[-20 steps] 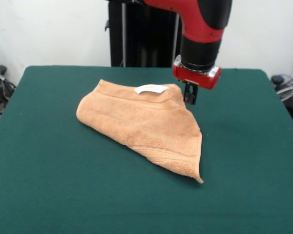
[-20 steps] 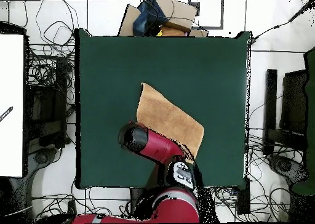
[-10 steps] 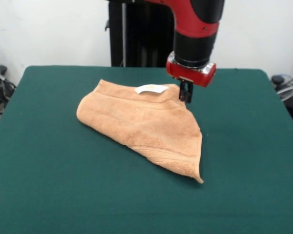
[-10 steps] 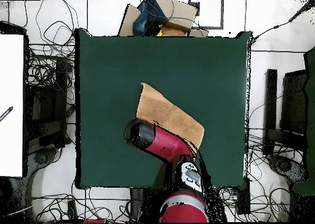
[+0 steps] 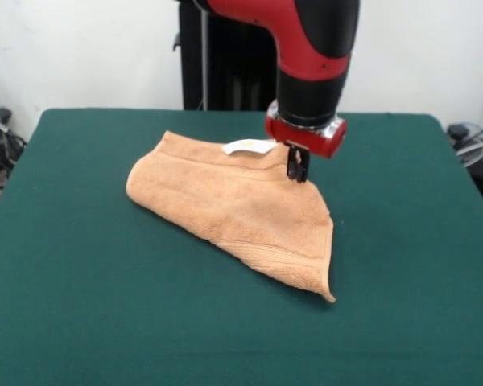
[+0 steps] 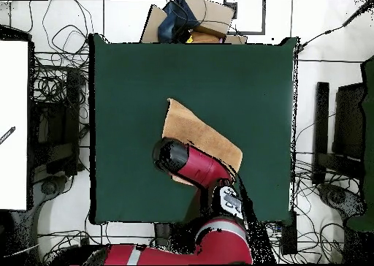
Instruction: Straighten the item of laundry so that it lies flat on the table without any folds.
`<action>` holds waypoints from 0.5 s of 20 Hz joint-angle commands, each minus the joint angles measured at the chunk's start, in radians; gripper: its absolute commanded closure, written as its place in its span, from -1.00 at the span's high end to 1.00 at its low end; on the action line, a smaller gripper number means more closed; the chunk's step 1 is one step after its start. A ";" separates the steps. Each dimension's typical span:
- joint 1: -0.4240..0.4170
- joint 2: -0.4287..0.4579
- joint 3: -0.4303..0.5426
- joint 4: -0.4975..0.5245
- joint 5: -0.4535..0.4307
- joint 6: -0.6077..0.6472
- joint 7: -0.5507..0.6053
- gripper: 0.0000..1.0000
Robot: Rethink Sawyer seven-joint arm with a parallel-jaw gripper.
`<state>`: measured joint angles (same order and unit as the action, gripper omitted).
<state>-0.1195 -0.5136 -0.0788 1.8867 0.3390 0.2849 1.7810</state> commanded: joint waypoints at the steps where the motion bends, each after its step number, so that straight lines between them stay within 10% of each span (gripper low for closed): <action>1: 0.000 0.096 0.012 -0.093 -0.043 -0.077 0.123 -1.00; 10: -0.017 0.157 0.037 -0.127 -0.056 -0.104 0.116 -1.00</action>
<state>-0.1204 -0.4161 -0.0785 1.8315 0.3265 0.2595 1.7810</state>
